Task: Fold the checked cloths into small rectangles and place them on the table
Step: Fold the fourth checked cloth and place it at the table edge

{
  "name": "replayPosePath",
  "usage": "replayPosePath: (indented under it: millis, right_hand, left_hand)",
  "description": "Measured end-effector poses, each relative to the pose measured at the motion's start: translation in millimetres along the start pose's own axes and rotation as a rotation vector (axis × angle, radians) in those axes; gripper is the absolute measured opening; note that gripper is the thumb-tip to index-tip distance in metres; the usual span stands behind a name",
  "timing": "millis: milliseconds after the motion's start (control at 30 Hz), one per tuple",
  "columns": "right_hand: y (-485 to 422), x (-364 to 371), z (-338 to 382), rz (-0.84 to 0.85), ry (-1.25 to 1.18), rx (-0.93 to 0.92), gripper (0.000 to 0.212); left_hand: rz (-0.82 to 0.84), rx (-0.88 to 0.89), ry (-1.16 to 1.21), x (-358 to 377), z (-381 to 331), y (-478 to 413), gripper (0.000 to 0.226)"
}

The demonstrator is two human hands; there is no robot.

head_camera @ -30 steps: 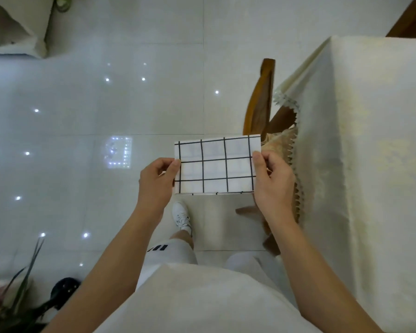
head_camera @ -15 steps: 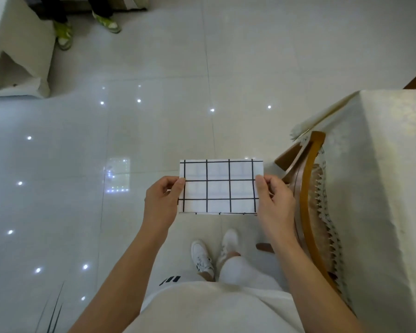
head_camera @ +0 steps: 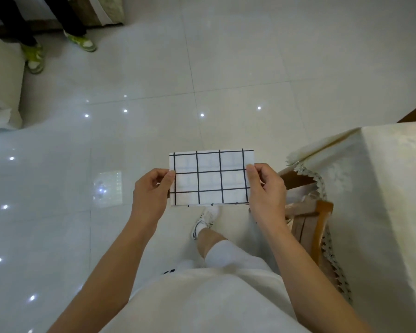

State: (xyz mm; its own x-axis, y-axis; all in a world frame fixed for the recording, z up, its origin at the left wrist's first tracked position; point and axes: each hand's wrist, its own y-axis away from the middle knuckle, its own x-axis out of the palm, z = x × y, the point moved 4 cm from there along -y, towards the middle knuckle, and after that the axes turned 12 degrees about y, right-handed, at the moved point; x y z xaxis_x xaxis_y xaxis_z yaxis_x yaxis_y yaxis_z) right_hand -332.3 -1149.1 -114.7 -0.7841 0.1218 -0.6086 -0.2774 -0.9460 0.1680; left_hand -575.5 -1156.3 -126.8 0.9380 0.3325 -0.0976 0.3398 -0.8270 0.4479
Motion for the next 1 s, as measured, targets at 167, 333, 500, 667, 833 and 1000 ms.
replayPosePath:
  millis: [167,333,500,667,833,1000]
  right_hand:
    - [-81,-12,14,-0.034,-0.017,0.038,0.024]
    - [-142,-33,18,-0.089,-0.054,0.089,0.028]
    - [-183,-50,22,-0.141,-0.100,0.136,0.028]
    - [-230,-61,20,-0.208,-0.112,0.199,0.028]
    - [-291,-69,24,-0.282,-0.096,0.258,0.028]
    - [-370,-82,36,-0.353,-0.097,0.337,0.025]
  left_hand:
    - [0.025,-0.010,-0.033,53,-44,-66,0.014]
    - [0.091,-0.004,-0.065,104,-83,-110,0.014]
    - [0.158,-0.005,-0.100,148,-115,-144,0.013]
    - [0.224,-0.004,-0.144,194,-141,-185,0.013]
    - [0.313,0.017,-0.177,248,-172,-245,0.013]
    - [0.425,0.005,-0.213,313,-216,-318,0.011]
